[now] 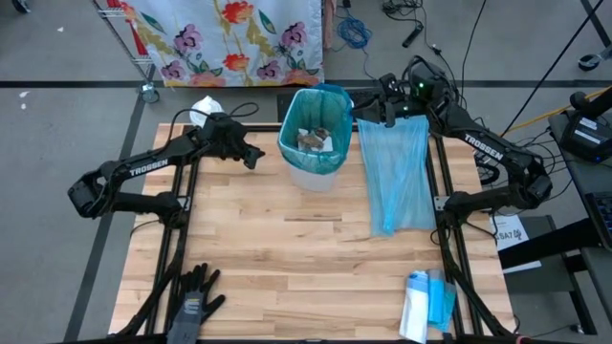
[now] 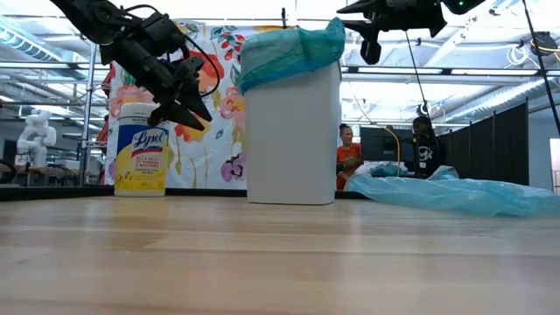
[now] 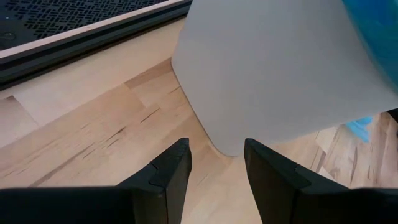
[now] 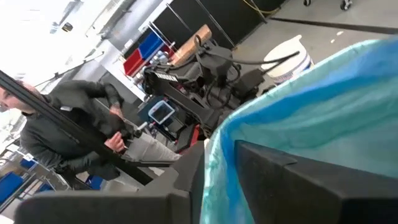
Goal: Place trash/remove bag and relplace
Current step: Remove the trash bag from the trash bin
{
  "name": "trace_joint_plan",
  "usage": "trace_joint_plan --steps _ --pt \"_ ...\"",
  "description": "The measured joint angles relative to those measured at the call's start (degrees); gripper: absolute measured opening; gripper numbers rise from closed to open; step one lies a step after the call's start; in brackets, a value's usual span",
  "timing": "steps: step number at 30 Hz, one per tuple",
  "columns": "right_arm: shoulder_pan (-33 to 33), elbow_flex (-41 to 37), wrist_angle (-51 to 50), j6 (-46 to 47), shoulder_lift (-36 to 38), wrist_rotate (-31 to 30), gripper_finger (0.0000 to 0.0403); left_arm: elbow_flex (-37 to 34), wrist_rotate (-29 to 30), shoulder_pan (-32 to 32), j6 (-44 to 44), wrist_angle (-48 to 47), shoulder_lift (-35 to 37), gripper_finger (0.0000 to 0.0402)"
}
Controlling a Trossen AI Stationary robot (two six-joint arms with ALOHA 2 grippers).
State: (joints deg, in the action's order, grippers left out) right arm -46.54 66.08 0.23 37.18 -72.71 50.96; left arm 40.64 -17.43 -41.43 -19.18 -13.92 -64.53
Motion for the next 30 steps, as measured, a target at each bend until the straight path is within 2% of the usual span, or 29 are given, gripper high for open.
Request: trace_joint_plan --steps 9,14,21,24,30 --pt "0.0 0.0 -0.6 -1.9 0.0 -1.5 0.0005 0.0 0.0 0.0 0.0 0.0 0.0 0.0153" --pt "0.0 0.0 -0.4 -0.5 0.0 -2.1 0.0003 0.0 0.0 0.0 0.0 0.0 0.0 0.0153" --pt "0.1 0.0 -0.6 -0.3 0.0 -7.9 0.0001 0.0 0.0 0.0 0.0 0.0 0.0 0.0153" --pt "0.4 1.9 -4.9 -1.9 -0.1 -9.4 0.0 0.0 0.0 0.0 0.0 0.0 0.0 0.0153" --pt "2.7 11.8 -22.7 -12.3 -0.1 -18.1 0.0 0.0 0.0 0.0 0.0 0.1 0.0 0.0153"
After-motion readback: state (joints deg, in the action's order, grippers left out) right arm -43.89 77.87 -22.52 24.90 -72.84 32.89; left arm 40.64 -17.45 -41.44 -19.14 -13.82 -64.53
